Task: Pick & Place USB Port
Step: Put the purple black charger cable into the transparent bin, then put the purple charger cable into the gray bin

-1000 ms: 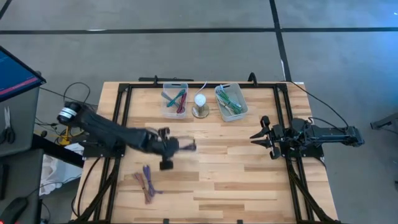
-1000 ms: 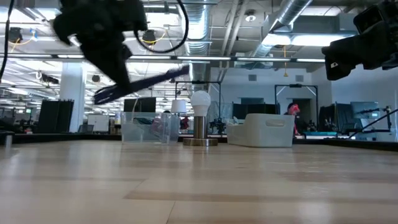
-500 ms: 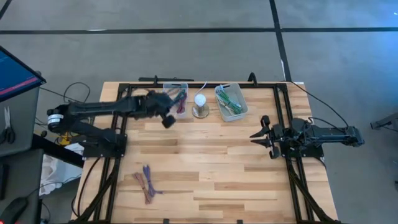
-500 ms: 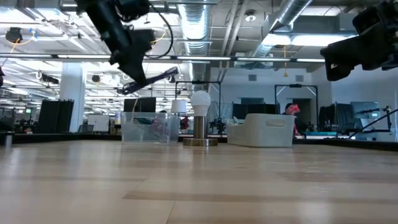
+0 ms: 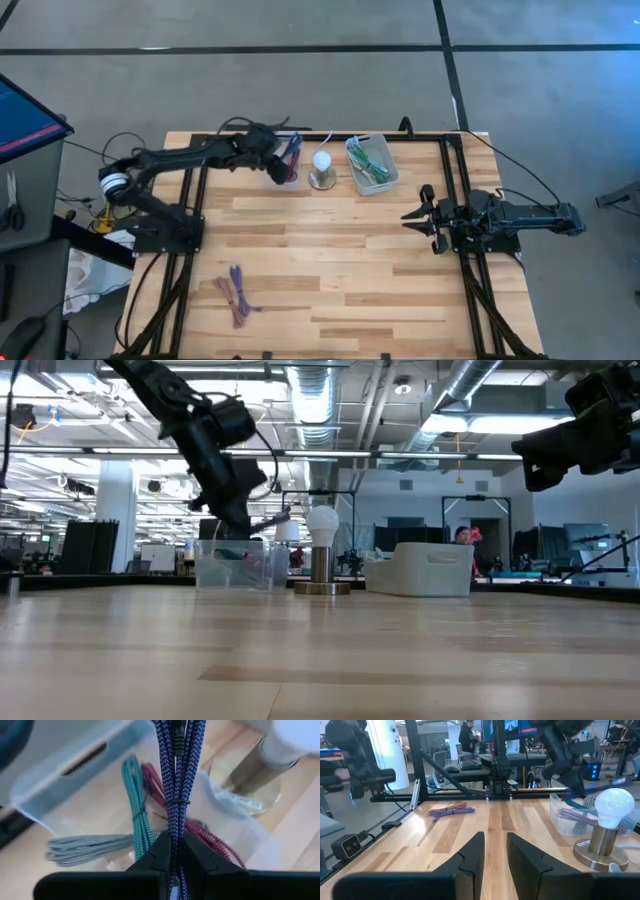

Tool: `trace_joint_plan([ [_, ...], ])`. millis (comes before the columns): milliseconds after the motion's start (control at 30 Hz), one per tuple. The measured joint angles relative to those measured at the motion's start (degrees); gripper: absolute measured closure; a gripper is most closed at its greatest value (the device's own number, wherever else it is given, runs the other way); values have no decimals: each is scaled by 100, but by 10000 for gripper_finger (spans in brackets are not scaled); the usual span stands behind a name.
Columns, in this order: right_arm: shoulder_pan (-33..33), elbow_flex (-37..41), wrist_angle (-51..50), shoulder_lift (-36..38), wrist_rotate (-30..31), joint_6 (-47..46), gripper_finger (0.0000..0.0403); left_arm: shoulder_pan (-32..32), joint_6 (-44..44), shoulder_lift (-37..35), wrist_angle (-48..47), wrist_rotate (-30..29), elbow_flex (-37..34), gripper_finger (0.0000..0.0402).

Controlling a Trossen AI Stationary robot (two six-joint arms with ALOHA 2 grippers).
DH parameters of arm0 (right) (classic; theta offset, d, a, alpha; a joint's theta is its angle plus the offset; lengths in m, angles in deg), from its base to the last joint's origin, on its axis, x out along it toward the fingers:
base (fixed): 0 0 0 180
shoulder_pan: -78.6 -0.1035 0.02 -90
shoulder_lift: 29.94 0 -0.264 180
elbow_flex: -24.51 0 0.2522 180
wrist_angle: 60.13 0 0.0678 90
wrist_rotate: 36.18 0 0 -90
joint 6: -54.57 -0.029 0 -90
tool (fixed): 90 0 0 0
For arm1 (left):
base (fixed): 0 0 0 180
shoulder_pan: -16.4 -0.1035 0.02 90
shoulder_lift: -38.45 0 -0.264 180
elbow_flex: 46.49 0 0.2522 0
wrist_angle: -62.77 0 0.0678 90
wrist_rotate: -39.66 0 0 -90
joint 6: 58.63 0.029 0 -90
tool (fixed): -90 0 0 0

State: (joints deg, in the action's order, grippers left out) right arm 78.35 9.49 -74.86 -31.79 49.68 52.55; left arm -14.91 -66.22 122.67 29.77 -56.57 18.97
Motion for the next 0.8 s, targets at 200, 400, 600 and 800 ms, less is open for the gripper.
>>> trace_joint_plan([
  [200,0,0,0,-1,0,2,327,13,-15,447,31,70,0,380],
  [400,0,0,0,-2,0,2,327,11,-319,467,124,-160,0,348],
  [600,-2,2,0,-2,0,2,327,2,-342,428,319,-765,0,287],
  [800,0,2,-2,-1,20,2,327,67,39,428,398,-683,0,255],
])
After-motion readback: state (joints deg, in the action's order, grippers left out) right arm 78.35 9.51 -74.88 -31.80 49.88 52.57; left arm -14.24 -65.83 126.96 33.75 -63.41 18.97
